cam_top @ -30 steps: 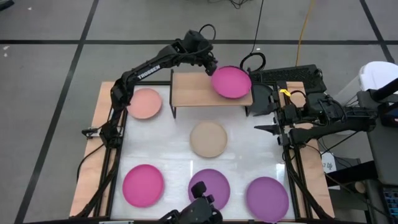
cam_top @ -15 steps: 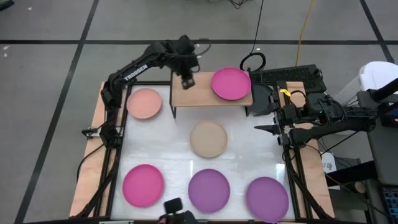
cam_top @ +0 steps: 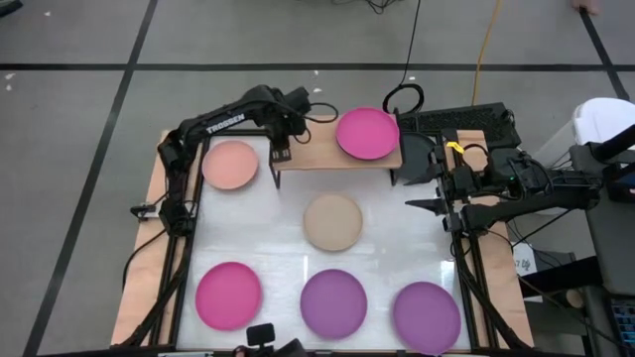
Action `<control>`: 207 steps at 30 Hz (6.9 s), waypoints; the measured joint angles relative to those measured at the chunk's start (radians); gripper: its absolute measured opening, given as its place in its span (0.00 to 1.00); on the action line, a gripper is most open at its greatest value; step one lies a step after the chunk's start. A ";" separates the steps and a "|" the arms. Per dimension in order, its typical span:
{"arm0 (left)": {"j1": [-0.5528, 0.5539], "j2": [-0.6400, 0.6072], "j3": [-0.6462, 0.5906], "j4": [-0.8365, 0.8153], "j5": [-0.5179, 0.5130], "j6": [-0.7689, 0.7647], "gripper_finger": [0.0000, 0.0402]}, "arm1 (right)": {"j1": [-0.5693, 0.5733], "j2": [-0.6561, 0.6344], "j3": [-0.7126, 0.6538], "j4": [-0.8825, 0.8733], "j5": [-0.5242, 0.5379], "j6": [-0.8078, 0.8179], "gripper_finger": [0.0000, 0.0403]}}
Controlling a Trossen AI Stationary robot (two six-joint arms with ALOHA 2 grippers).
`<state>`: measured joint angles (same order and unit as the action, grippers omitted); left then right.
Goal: Place and stack plates onto a shelf
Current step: Adjust the shelf on the table, then stack the black plate on the pink plate on the shelf
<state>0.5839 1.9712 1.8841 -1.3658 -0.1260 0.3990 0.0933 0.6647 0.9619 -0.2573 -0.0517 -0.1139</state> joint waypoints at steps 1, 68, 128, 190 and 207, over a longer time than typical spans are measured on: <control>0.006 -0.003 -0.012 0.002 -0.001 -0.001 0.31 | 0.000 0.000 0.000 -0.001 0.000 0.000 0.43; -0.332 -1.024 -1.329 1.763 0.194 -0.357 0.31 | -0.408 0.500 -0.196 -0.362 0.473 0.020 0.43; -0.480 -1.241 -1.600 2.075 0.089 -0.360 0.31 | -0.643 0.527 -0.286 -0.352 0.332 -0.012 0.43; -0.480 -1.245 -1.601 2.066 0.087 -0.342 0.31 | -0.800 0.258 -0.432 -0.066 0.405 0.149 0.00; -0.480 -1.245 -1.601 2.070 0.071 -0.369 0.31 | -0.636 0.253 -0.050 0.098 0.208 0.059 0.00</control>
<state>0.1043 0.7258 0.2832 0.7046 -0.0547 0.0299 -0.5425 0.9176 0.9121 -0.1591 0.1564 -0.0544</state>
